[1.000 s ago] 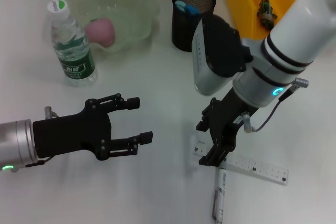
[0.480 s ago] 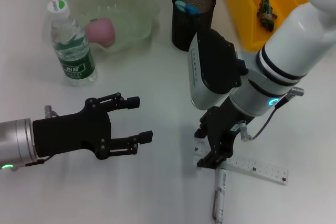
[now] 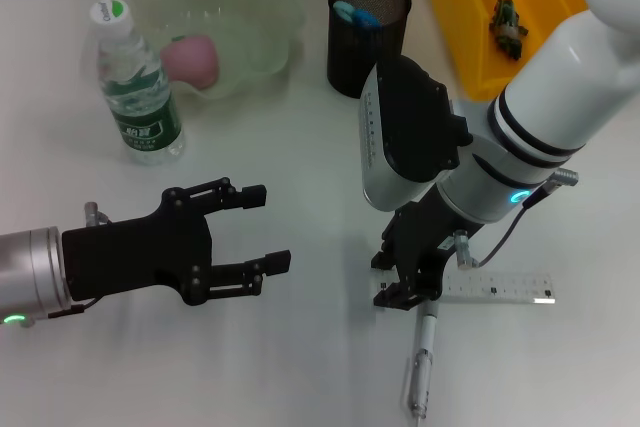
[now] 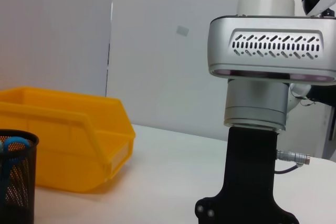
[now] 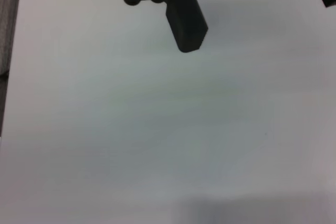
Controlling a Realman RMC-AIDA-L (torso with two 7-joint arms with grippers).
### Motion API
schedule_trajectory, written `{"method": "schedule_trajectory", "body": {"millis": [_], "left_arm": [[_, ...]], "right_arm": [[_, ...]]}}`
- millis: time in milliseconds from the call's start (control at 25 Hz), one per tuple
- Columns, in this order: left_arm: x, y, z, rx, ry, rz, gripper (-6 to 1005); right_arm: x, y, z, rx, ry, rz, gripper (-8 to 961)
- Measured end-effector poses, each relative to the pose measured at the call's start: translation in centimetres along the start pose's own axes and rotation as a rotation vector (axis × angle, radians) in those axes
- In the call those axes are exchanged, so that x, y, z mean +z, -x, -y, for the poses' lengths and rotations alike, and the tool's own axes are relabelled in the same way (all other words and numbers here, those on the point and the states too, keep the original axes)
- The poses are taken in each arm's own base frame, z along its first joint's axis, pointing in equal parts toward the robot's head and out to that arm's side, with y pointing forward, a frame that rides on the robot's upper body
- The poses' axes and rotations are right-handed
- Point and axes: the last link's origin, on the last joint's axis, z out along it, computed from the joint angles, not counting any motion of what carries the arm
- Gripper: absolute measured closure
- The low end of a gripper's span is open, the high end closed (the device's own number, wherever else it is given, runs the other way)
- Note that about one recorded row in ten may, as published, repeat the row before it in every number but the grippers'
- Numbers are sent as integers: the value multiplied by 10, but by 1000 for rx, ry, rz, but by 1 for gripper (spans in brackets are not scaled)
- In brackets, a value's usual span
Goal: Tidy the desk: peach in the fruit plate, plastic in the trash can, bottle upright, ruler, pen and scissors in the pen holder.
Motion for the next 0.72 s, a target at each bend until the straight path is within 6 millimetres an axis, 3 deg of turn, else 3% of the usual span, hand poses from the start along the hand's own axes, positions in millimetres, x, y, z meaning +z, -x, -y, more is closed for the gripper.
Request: {"method": "schedule_trajectory", "body": {"millis": [720], "left_arm": [[-1, 0, 0, 1, 2, -1, 197]], "right_arm": [[-11, 3, 1, 11, -32, 37, 564]]}}
